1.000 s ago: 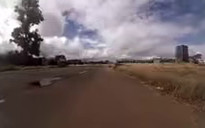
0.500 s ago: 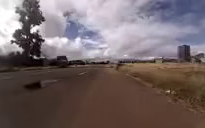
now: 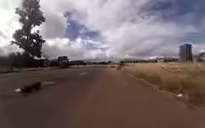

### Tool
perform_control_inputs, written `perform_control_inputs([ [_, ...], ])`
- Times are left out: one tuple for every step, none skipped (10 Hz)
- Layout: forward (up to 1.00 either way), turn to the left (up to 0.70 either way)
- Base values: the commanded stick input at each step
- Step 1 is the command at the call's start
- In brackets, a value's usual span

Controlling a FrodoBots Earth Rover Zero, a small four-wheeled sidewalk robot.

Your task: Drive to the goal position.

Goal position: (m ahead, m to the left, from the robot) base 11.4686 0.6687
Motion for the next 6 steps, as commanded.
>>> perform_control_inputs([
  [0.7,0.0],
  [0.7,0.0],
  [0.7,0.0],
  [0.7,0.0],
  [0.7,0.0],
  [0.7,0.0],
])
